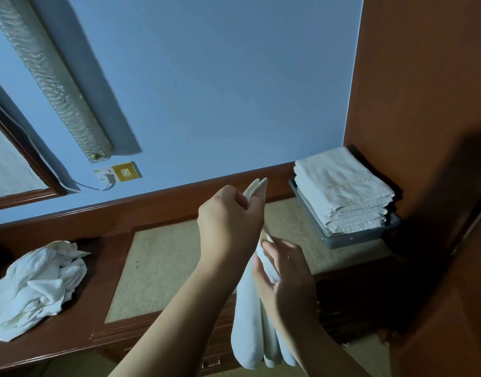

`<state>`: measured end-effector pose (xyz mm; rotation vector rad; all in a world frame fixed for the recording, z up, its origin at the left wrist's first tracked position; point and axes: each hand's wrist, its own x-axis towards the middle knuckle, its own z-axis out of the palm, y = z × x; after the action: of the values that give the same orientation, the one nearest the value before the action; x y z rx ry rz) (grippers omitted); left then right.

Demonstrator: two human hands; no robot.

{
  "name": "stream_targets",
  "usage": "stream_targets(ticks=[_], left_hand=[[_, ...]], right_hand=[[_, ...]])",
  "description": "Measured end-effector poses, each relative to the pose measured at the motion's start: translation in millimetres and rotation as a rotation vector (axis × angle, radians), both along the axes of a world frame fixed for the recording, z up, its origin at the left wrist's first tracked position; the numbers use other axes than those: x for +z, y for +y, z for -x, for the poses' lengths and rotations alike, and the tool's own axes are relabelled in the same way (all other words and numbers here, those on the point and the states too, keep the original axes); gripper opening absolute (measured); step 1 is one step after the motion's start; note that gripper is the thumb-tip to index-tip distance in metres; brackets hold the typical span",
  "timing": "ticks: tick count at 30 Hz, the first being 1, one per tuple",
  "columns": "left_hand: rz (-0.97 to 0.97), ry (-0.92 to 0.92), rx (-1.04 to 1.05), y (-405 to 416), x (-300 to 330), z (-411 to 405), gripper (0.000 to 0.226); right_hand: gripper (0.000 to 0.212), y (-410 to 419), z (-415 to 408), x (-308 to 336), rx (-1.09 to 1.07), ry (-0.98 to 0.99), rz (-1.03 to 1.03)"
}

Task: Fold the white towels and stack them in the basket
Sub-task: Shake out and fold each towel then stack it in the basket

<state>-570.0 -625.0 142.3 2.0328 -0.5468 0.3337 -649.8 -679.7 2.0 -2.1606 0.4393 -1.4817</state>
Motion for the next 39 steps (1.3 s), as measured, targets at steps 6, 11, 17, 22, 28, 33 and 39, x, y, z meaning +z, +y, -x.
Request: stream_targets(ticks=[6,11,17,22,28,33,39], left_hand=[[0.053,0.018,0.025,4,-6,-10,0.027],[-0.056,-0.039,0.136,22,-5,-25,0.024],[-0.665,0.111,0.094,57,-33,-92,0.039],[-1.025,0.353,-0.022,63,-57,-99,0.041],[-0.441,0.184,-0.422,69,-78,-69,0.041],[-0.223,0.157,-0.641,74,-83,-49,0.027],[-0.209,0.202,-0.624,76,-93,-42,0.017]], right_hand=[[0.014,-12,-13,-15,-0.04,0.111,-0.006],[0.011,-31,-16,-2,0.068,0.149,-0.069],[0.03,-55,-6,51,0.586,0.491,-0.247],[0.031,-63,-15,54,0.635,0.594,-0.221],[0.034,-72,-17,59,0.691,0.659,-0.295],[0.04,-75,-14,59,0.67,0.718,-0.242],[0.033,-72,-7,53,0.716,0.741,-0.16]])
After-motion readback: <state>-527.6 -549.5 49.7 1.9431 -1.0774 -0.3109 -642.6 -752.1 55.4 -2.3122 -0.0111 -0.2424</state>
